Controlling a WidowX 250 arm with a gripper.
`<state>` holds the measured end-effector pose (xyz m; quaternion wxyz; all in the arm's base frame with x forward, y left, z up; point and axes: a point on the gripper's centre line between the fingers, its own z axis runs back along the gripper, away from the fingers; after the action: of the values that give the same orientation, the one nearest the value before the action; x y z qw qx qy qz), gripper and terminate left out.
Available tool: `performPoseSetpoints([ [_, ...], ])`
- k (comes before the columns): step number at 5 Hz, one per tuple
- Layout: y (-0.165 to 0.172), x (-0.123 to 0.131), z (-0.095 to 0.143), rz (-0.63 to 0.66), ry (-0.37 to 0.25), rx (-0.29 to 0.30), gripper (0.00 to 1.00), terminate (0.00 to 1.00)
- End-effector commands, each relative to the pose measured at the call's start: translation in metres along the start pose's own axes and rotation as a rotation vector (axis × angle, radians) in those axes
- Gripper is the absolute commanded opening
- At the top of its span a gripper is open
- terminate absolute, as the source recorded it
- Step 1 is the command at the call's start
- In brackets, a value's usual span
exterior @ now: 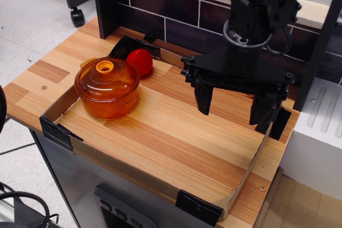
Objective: Take lid off pot
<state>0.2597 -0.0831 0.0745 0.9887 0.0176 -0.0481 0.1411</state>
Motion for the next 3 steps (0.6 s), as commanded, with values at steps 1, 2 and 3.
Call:
performPoseSetpoints([
  [1, 0.000, 0.000, 0.000, 0.000, 0.000, 0.000, 1.00, 0.00],
  [2, 0.015, 0.010, 0.004, -0.089, 0.047, -0.032, 1.00, 0.00],
  [3, 0.031, 0.014, 0.016, -0.147, 0.053, -0.045, 1.00, 0.00],
])
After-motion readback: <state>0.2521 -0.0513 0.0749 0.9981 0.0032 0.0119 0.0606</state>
